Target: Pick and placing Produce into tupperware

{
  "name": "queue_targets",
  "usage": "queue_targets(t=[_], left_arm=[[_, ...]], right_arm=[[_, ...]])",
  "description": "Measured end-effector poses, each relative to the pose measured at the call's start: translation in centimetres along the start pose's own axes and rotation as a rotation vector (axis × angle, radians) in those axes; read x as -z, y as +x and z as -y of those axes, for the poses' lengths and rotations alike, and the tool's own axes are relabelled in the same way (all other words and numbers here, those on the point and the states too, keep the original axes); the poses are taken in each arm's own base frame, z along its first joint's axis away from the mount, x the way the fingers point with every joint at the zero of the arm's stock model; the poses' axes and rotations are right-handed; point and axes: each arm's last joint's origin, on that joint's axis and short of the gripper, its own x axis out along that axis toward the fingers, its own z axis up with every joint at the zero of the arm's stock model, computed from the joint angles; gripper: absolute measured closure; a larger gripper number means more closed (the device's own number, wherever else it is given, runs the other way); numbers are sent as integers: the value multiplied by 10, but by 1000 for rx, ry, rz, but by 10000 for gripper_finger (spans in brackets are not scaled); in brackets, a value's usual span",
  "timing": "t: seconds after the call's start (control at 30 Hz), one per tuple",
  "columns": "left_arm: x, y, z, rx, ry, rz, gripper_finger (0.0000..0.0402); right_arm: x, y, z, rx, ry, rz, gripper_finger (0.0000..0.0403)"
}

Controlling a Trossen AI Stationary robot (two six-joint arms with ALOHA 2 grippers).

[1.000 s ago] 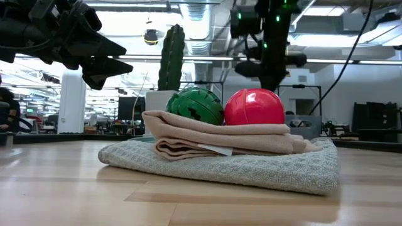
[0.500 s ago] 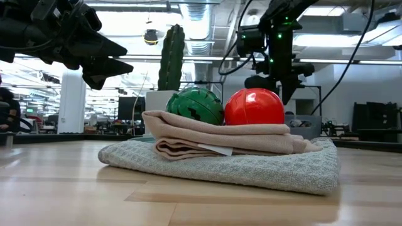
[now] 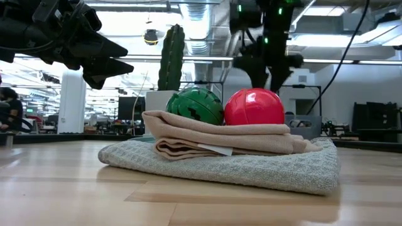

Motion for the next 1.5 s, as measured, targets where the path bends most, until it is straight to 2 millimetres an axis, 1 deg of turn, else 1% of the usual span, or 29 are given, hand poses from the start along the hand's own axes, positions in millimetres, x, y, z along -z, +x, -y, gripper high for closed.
queue_targets(t=[0.13, 0.23, 0.3, 0.43, 0.63, 0.73, 0.87, 0.93, 1.0, 1.07, 1.13, 1.2, 1.23, 1.3, 1.37, 1.43, 1.5], left_arm=[[0, 0, 0, 0, 2, 0, 189], [0, 0, 0, 0, 2, 0, 189], [0, 0, 0, 1, 1, 1, 189], [0, 0, 0, 1, 1, 2, 189], [-2, 0, 1, 8, 10, 23, 189], [-3, 0, 1, 17, 16, 32, 189], [-4, 0, 1, 19, 17, 40, 189], [-4, 0, 1, 19, 17, 39, 189], [-4, 0, 1, 19, 17, 39, 189], [-4, 0, 1, 19, 17, 40, 189], [-4, 0, 1, 18, 19, 36, 189], [-4, 0, 1, 18, 21, 37, 189], [-4, 0, 1, 17, 22, 35, 189], [-3, 0, 1, 16, 23, 32, 189], [-4, 1, 1, 16, 23, 35, 189], [-3, 1, 1, 15, 29, 31, 189], [-3, 1, 1, 15, 30, 32, 189]], right_arm=[[15, -25, -31, -124, -152, 59, 109], [27, -43, -51, -235, -209, 69, 109], [37, -54, -62, -290, -195, 72, 109], [56, -69, -83, -400, -72, 79, 109], [90, -91, -105, -521, -137, 91, 111], [99, -101, -114, -586, -127, 131, 111], [103, -114, -125, -698, 4, 174, 111], [107, -120, -133, -759, -17, 221, 111], [111, -121, -145, -811, -74, 269, 111], [118, -120, -151, -834, -151, 269, 111], [117, -119, -163, -879, -150, 264, 111], [122, -105, -167, -814, -202, 220, 111], [123, -99, -173, -802, -215, 204, 111], [118, -93, -183, -830, -222, 182, 111], [115, -88, -185, -815, -246, 155, 111], [106, -83, -193, -838, -256, 145, 108], [103, -75, -193, -779, -299, 112, 103]])
